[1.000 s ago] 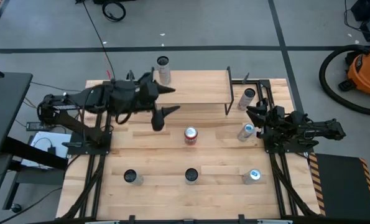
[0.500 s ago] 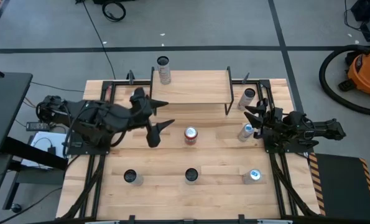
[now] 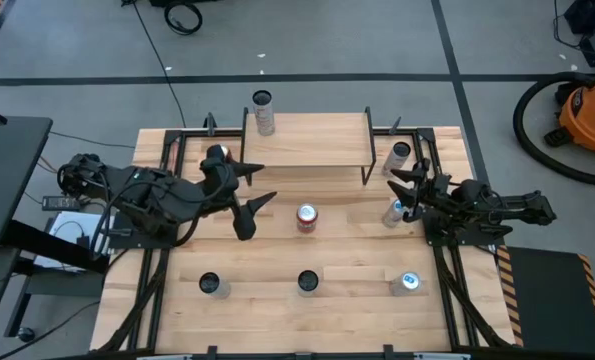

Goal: Place canned beverage on shelf
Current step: Put the top blue soda can on the shelf

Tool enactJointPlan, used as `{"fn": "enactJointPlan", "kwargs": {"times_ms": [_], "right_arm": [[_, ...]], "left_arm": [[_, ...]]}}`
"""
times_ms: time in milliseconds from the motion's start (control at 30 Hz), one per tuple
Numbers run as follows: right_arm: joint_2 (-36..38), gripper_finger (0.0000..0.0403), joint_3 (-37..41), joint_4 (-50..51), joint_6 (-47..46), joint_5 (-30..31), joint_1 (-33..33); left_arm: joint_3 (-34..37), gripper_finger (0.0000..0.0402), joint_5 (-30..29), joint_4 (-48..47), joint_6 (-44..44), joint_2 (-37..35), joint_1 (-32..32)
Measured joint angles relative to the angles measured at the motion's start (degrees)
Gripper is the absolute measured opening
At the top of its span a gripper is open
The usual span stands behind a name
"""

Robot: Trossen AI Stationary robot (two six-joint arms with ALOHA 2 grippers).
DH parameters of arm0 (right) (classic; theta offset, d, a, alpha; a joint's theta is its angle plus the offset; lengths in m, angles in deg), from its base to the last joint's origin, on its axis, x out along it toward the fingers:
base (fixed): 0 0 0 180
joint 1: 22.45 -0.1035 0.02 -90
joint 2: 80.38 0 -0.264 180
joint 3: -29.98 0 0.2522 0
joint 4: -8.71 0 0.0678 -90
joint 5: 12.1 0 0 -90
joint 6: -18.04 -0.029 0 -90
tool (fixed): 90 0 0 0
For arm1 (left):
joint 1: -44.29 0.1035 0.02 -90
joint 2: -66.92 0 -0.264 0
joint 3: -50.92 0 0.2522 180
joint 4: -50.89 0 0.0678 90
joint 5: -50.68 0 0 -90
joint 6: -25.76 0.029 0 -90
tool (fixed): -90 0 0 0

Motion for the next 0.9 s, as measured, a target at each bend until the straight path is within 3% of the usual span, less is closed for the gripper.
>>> {"fn": "enactJointPlan", "kwargs": {"times_ms": [767,900], "right_arm": [[0.0,0.0176,0.0,-0.3,0.0,0.0,0.0],[0.0,0.0176,0.0,-1.0,0.0,3.1,0.0]], "left_arm": [[0.0,0.0311,0.0,-0.6,2.7,0.0,0.3],[0.0,0.0311,0.0,-2.0,2.7,0.0,0.3]]}}
